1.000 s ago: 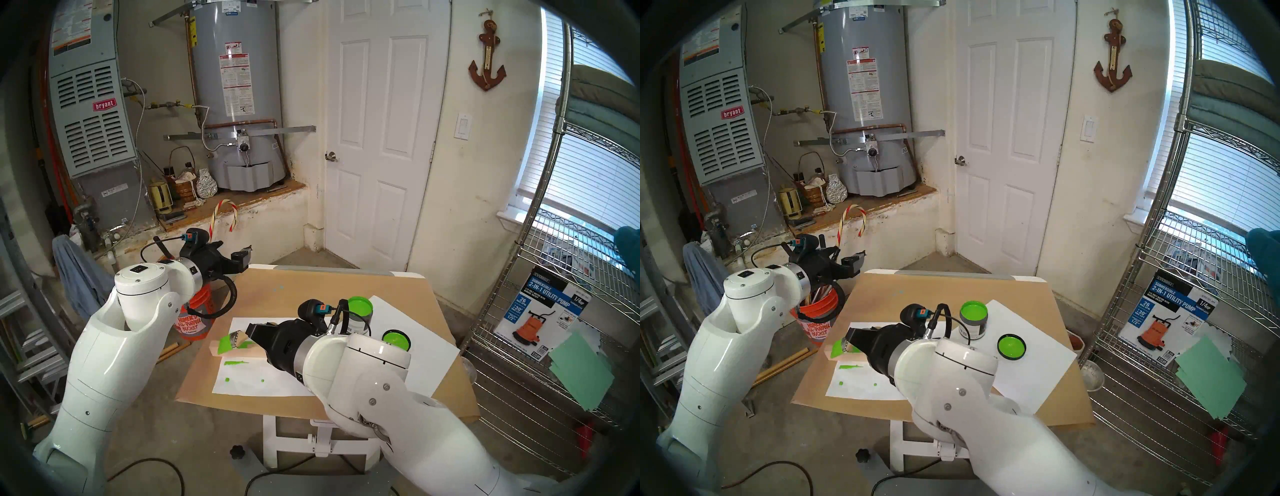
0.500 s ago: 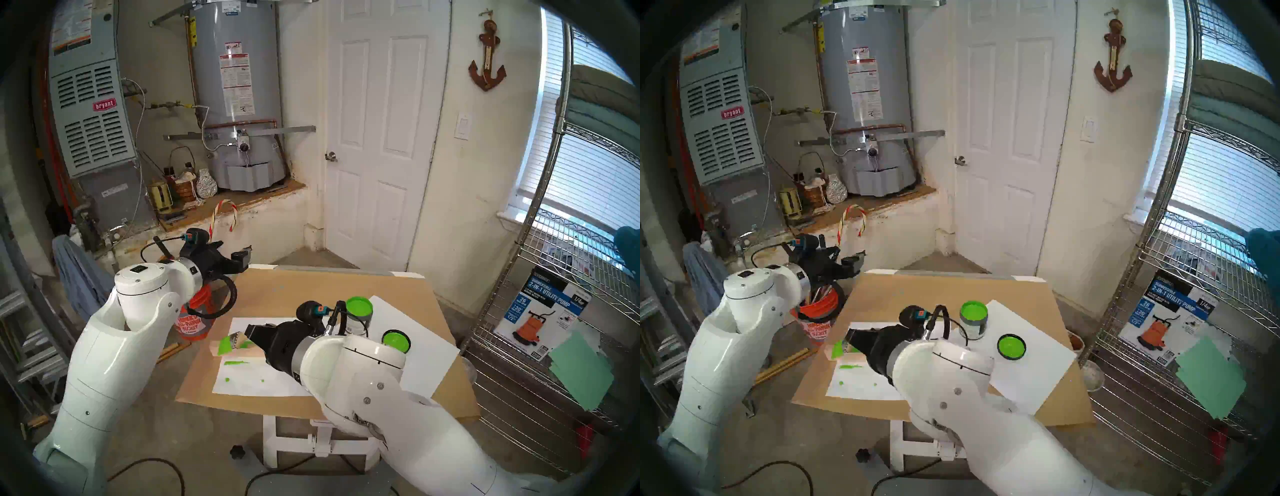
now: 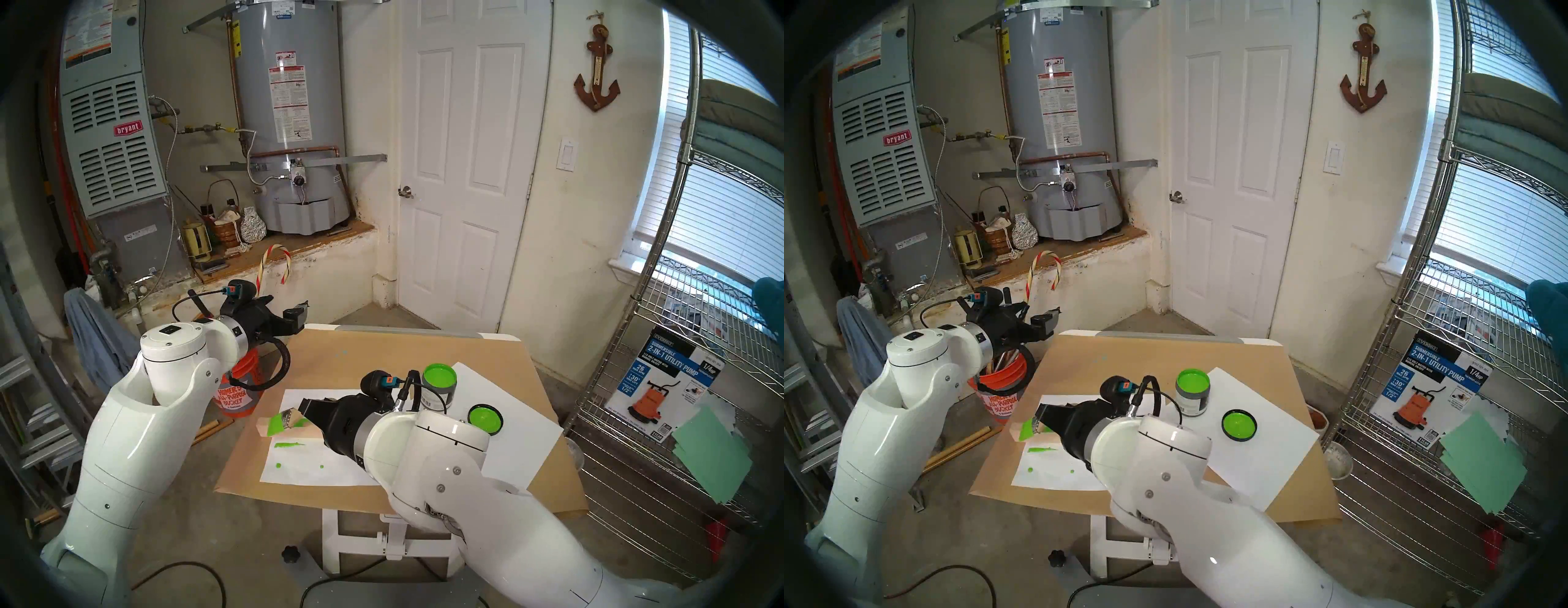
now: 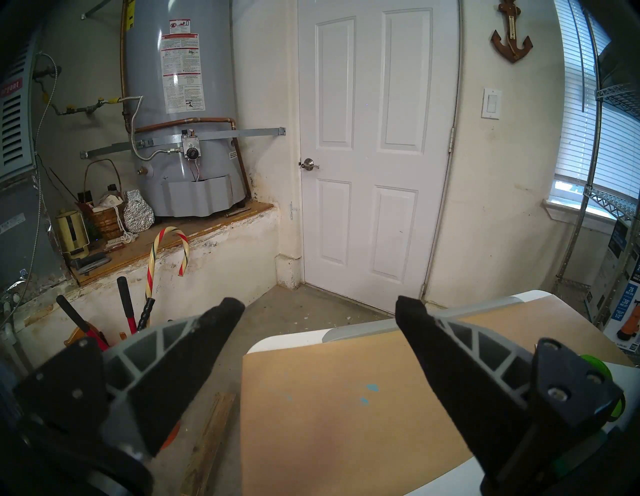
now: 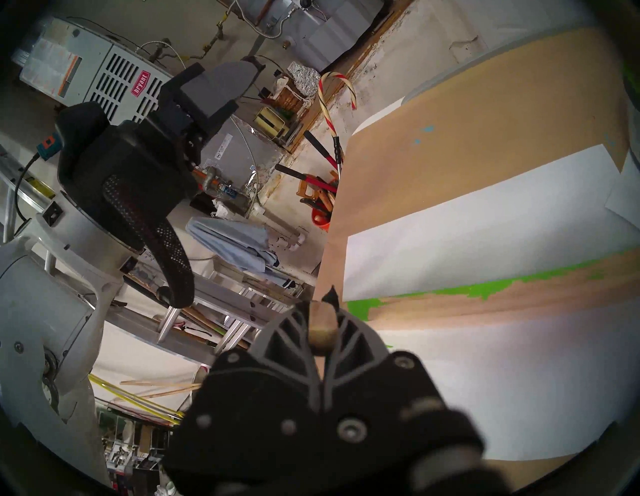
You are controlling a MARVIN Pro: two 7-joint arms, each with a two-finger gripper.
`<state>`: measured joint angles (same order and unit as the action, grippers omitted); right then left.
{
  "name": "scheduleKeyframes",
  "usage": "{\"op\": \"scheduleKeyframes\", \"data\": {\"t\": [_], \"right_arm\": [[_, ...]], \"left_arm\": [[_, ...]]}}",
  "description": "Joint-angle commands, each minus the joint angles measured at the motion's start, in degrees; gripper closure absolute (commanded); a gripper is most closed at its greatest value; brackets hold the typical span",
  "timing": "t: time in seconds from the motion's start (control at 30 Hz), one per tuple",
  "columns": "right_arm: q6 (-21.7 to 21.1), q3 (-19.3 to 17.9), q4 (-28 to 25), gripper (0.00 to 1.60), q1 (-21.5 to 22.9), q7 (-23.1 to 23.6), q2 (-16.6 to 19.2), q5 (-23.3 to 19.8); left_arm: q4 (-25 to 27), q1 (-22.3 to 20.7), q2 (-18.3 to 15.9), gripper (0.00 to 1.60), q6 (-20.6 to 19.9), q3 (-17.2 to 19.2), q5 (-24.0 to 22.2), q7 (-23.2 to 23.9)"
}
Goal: Pick up brush, dip the brush into paint, and paint the wood
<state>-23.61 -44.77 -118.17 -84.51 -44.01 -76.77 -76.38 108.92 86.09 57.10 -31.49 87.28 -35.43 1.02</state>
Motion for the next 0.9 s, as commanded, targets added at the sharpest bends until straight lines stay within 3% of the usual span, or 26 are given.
{"op": "scheduleKeyframes", "data": {"t": [0.0,0.87], "right_arm": [[0.47,-0.16,-0.03,1.60,1.20,0.62,-1.37,0.08],[0.73,-1.03,1.25,1.60,1.45,0.31,-1.01,-0.63]], "left_arm": [[0.95,-0.54,-0.09,0.00,0.11,0.50,-0.09,-0.04],[0.96,-0.54,-0.09,0.00,0.11,0.50,-0.09,-0.04]]}}
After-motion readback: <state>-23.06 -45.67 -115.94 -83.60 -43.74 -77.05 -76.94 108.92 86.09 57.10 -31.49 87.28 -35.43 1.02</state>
